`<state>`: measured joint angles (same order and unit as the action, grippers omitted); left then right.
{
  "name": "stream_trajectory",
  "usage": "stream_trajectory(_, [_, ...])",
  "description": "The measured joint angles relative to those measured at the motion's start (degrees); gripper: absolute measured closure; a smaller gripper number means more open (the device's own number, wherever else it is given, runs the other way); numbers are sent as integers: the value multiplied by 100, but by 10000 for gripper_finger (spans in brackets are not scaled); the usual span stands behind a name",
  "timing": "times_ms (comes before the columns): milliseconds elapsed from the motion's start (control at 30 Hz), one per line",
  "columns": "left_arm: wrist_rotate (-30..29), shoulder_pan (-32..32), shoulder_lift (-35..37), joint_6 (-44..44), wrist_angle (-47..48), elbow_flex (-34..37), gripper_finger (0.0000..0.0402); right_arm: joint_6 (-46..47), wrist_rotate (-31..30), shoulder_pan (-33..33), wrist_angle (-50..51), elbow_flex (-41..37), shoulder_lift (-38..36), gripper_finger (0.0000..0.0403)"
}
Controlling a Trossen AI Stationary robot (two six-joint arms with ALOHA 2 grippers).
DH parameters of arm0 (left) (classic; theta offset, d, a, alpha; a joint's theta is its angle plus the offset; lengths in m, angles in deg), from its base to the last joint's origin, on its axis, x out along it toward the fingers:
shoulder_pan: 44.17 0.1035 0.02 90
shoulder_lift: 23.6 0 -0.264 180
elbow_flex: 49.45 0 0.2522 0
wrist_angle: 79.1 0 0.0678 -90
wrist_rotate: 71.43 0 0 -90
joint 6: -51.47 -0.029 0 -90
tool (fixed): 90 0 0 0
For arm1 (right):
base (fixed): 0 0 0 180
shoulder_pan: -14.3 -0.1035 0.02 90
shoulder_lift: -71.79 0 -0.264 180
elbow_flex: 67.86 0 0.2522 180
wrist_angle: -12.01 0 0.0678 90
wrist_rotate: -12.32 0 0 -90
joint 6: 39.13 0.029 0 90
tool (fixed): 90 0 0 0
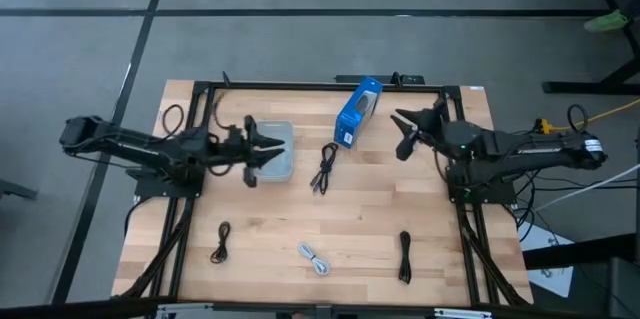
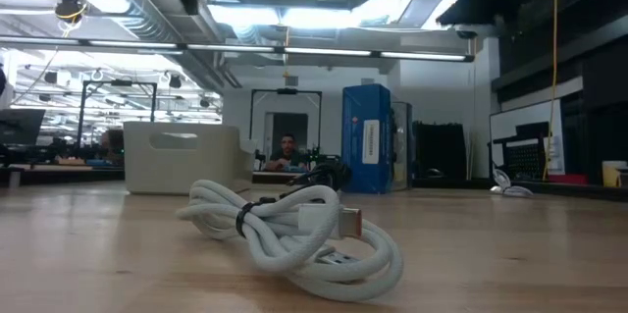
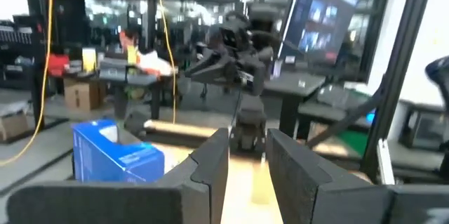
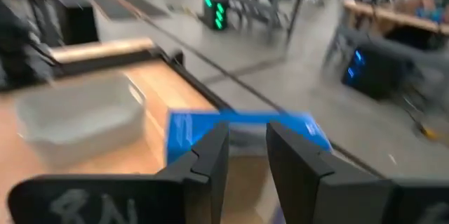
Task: Pick and place USB-C Cables
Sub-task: Put the bottom left black charger cable into the white bin
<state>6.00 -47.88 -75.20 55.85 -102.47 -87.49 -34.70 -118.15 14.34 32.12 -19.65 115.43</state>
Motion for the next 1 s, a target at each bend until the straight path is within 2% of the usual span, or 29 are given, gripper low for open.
stream_trajectory(133, [10, -173, -325, 422, 1376, -695, 309, 690, 242, 260, 855, -2, 28, 301])
stream_trajectory(300, [161, -670, -364, 1214, 4345, -1672, 309, 1045, 821, 360, 1268, 1, 24, 301])
stream_trajectory(433, [180, -1192, -362, 2328, 6138, -2198, 309, 1031, 1037, 360, 1274, 1, 24, 301])
stream_trajectory(667, [1258, -2244, -386, 5301, 7448, -2294, 309, 1035, 1063, 360, 1278, 1, 24, 301])
stream_trajectory(900, [1434, -3267, -859, 8838, 8691, -2292, 309, 1023, 1067, 360, 1289, 1, 24, 301])
stream_trajectory(1000, [1429, -3619, -1224, 10167, 8910, -2292, 309, 1003, 1066, 360, 1289, 0, 24, 301])
